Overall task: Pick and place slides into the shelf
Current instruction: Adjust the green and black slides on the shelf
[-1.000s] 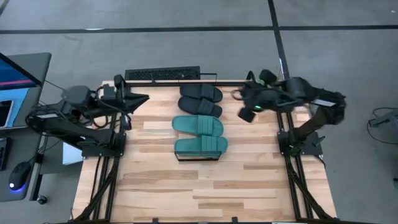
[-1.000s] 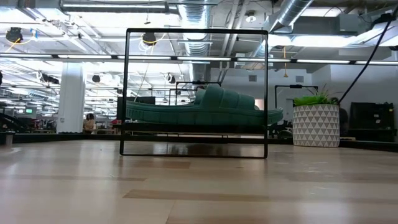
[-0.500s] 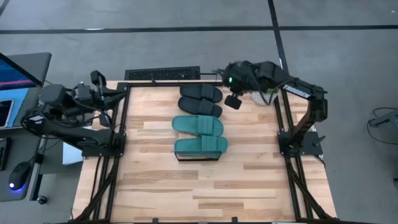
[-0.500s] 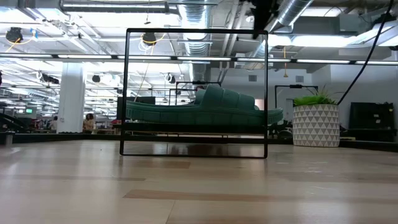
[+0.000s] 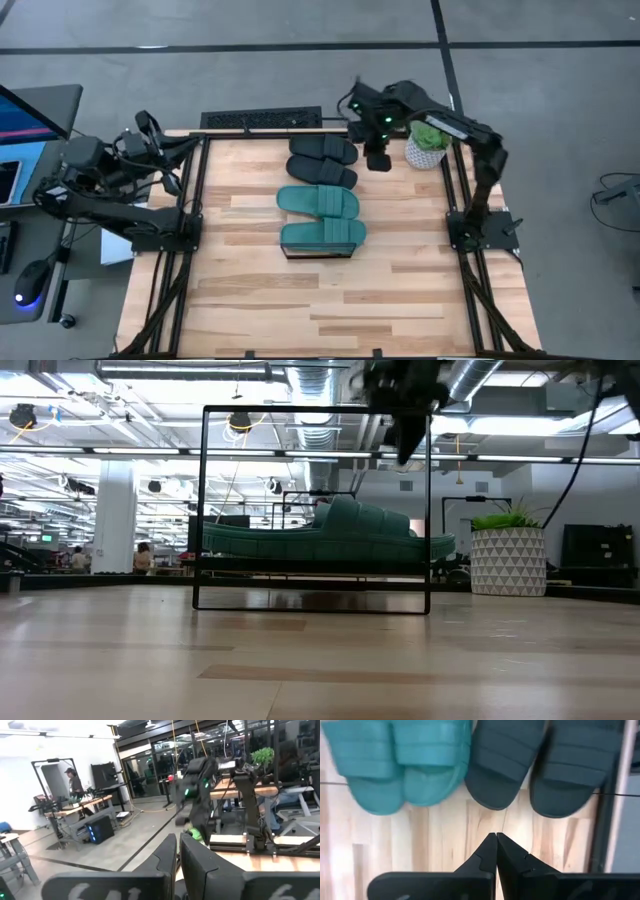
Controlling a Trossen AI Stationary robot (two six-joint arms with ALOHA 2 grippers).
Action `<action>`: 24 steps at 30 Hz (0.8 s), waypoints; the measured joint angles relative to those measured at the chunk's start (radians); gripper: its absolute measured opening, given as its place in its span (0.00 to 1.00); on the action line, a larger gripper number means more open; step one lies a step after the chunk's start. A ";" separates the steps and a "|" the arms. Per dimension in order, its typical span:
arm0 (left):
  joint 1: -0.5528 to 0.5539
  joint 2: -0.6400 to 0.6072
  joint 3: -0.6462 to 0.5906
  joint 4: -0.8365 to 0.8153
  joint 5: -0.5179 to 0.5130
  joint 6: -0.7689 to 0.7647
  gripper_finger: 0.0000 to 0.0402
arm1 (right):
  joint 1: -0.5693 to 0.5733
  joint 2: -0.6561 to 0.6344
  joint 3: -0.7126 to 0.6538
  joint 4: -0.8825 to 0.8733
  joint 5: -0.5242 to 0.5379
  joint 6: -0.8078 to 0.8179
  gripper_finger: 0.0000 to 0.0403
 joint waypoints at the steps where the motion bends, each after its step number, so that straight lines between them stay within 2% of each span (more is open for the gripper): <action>1: 0.000 0.000 0.000 0.001 0.000 0.000 0.03 | -0.005 0.026 0.000 -0.002 0.000 -0.018 0.00; 10: 0.000 0.000 0.000 0.002 -0.043 0.000 0.03 | -0.041 0.200 -0.002 0.022 0.001 -0.072 0.00; 24: 0.000 0.000 0.000 -0.021 -0.082 0.000 0.03 | 0.048 0.206 0.000 0.087 -0.002 -0.016 0.00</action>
